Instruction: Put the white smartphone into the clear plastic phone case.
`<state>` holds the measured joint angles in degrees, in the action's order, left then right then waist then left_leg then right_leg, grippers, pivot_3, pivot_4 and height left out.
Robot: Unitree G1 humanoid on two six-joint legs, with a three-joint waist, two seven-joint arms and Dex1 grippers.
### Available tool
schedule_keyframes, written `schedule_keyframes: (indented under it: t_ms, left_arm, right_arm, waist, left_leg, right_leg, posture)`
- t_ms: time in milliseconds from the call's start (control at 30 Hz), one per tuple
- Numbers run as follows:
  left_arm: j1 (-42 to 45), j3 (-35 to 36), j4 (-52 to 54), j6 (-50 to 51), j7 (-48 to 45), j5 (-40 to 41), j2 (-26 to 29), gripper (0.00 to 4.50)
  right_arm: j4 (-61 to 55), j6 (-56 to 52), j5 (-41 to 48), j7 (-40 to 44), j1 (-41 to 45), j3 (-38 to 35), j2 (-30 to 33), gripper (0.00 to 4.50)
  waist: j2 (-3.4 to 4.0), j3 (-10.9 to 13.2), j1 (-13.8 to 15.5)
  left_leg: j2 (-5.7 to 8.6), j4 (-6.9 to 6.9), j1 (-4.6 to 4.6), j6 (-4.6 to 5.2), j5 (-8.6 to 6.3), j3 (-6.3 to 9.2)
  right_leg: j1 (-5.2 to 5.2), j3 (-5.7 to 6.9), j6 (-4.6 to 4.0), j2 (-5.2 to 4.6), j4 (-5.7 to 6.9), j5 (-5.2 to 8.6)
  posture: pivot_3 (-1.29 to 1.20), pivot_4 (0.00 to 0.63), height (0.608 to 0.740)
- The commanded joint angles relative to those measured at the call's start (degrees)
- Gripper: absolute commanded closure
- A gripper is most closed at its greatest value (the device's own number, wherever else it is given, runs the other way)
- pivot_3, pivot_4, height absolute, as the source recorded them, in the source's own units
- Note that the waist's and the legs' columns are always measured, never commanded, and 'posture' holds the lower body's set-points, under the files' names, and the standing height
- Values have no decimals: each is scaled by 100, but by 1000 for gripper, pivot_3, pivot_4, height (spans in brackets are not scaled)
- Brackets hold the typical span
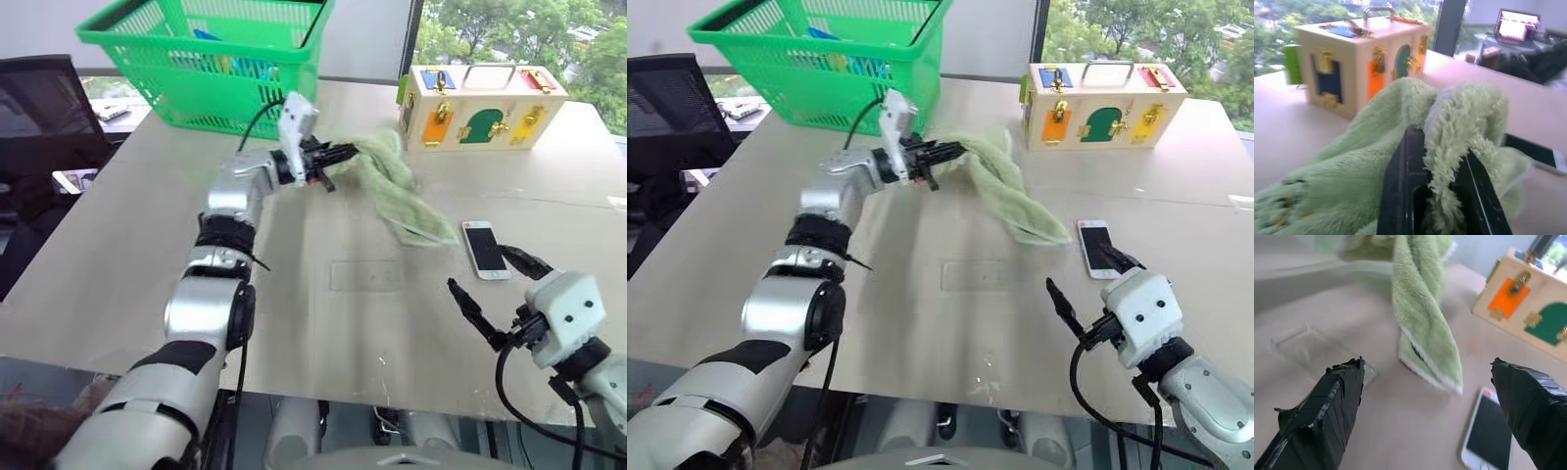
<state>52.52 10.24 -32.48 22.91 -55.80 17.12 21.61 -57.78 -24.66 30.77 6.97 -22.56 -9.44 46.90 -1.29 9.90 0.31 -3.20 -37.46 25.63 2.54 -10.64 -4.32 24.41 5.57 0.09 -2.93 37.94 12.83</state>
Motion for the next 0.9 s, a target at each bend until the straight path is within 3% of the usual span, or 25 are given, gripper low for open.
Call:
schedule_keyframes:
  t_ms: [33, 200, 400, 533, 633, 733, 767, 900]
  left_arm:
    - [-592, 680, 1541, 990, 911, 452, 421, 4479]
    - [-1212, 1251, 2291, 1515, 1804, 719, 602, 4479]
    - [-1497, 481, 1811, 1601, 2407, 41, 554, 4479]
    - [-1613, 480, 1653, 1563, 2119, 271, 555, 3208]
    - [-1849, 548, 1968, 1544, 1571, 511, 896, 1828]
    - [-2108, 596, 2777, 2104, 638, 1306, 1347, 352]
    - [-2206, 495, 3046, 2359, 340, 1531, 1517, 66]
    - [-2553, -105, 4124, 3061, -498, 2227, 1985, 66]
  right_arm:
    - [130, -186, 72, 382, 351, 51, -44, 0]
    - [434, -109, -120, 898, 538, 128, -166, 0]
    - [667, -5, -416, 1301, 643, 304, -381, 0]
    - [694, -54, -541, 1435, 696, 323, -474, 0]
    - [712, -143, -543, 1535, 646, 174, -501, 0]
    - [751, -221, -568, 1642, 544, 55, -479, 0]
    - [794, -261, -540, 1665, 523, -1, -494, 0]
    - [991, -490, -522, 1587, 644, -161, -613, 0]
  waist:
    - [-10, 5, 16]
    - [-14, 4, 190]
    - [-15, 2, 212]
    - [-15, 2, 181]
    - [-16, 2, 107]
    - [-15, 2, 58]
    - [-15, 3, 54]
    - [-4, -3, 68]
  left_leg:
    - [0, -2, 0, 0, 0, 0]
    - [7, -8, -5, 1, 0, 12]
    - [12, -11, -10, 1, 0, 11]
    - [11, -11, -9, 1, 1, 8]
    - [2, -11, -7, 0, 0, 6]
    - [-4, -2, -8, -1, -1, 10]
    - [-5, -2, -7, -2, -1, 11]
    - [3, -3, -11, -24, -14, 9]
  right_leg:
    - [0, 1, 2, 0, -1, -1]
    - [-18, 11, -2, -8, -2, 1]
    - [-26, 14, -14, -9, -2, 8]
    - [-24, 10, -13, -7, -2, 7]
    - [-19, 4, 2, -8, -2, -2]
    - [-15, 7, 1, -12, -2, -1]
    - [-14, 9, -2, -14, -2, 0]
    - [-17, 7, -17, -30, -3, 9]
  posture:
    - [0, 150, 740]
    - [0, 150, 740]
    - [0, 150, 740]
    - [0, 150, 740]
    - [0, 150, 740]
    - [0, 150, 740]
    - [0, 150, 740]
    - [0, 150, 740]
